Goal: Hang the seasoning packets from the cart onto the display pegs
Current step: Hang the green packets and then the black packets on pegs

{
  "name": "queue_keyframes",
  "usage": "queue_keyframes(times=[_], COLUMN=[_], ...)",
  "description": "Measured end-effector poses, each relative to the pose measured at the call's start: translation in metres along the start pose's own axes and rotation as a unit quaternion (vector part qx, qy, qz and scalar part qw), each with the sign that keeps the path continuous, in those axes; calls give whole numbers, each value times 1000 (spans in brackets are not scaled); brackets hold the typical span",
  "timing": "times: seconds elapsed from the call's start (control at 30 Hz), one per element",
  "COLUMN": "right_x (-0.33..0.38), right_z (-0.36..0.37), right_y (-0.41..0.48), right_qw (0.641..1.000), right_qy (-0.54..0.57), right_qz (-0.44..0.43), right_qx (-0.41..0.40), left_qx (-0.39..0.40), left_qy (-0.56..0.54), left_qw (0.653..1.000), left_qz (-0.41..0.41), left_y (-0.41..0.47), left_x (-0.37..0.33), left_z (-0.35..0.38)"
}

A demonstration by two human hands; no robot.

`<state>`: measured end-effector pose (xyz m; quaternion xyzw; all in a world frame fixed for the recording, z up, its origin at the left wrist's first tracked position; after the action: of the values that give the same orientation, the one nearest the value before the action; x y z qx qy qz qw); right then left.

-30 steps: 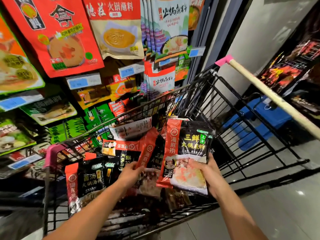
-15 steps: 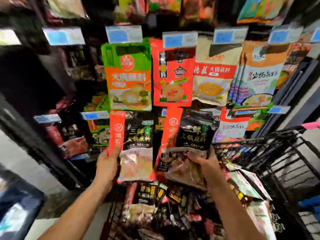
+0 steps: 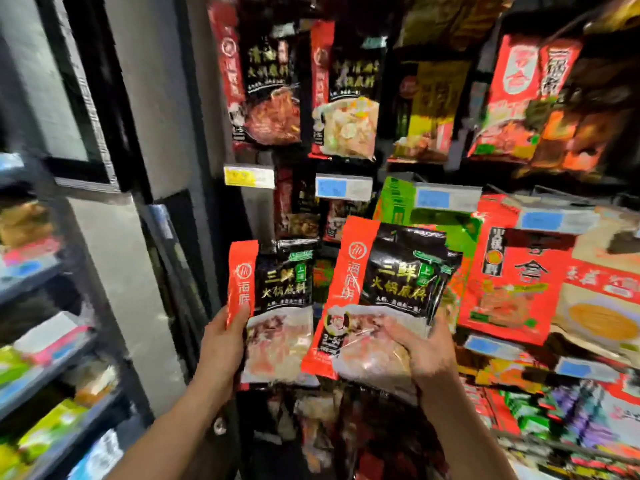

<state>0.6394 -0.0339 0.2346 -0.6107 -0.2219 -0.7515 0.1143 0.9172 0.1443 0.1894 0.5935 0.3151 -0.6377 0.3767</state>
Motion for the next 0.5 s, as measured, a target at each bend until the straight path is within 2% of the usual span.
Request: queue_keyframes(times=[0.17,0.23,0.5], right_x=[-26,-17,0], right_z=[8,16,-19], right_y=[32,31,27], right_qw=[1000,1000,995], right_qy=[-3,-10,16], right_qz=[-8,-13,-31], right_qx=[-18,-16,-92], left_qx=[48,67,118], left_qy=[-23,-11,41], left_qw=[999,998,990], left_qz=[-6,5,72], left_y=[47,66,93], left_x=[-8,-13,-43], left_z=[2,13,68])
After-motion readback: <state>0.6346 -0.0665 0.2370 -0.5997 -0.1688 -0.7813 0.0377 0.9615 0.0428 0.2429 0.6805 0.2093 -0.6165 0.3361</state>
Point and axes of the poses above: each hand's wrist, its own y-axis towards the middle knuckle, its own z-axis out of the palm, x = y × z, the point moved 9 cm from there along y, towards the middle knuckle, and after that the axes turned 3 degrees about x, right-handed, at the moved point
